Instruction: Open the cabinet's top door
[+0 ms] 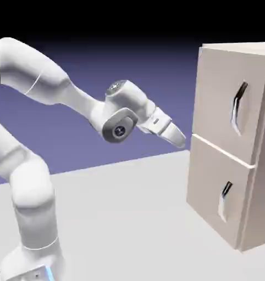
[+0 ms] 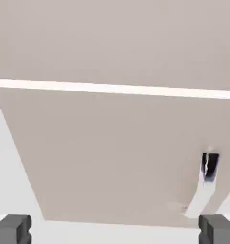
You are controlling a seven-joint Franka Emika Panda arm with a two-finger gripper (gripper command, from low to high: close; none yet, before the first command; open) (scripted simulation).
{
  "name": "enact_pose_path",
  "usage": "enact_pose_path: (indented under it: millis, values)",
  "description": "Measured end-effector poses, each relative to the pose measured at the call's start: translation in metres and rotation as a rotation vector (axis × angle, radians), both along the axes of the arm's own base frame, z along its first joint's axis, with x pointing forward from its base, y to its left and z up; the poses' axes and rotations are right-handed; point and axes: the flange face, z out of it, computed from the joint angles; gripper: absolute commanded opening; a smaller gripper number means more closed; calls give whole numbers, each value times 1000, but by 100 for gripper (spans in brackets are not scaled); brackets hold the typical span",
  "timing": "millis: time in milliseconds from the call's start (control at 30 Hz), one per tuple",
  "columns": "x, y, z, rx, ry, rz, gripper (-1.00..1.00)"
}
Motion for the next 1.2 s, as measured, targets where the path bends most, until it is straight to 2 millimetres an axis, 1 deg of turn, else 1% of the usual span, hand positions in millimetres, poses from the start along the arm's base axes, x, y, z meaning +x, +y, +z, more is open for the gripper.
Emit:
enact_pose_path:
  millis: [333,633,933,1200]
  values:
    - [-1,17,57,-383,-143,351,0]
    - [-8,19,96,-755,-266,599,0]
    - [-13,6,120,-1148,-363,783,0]
    - [-12,-16,128,-1509,-412,901,0]
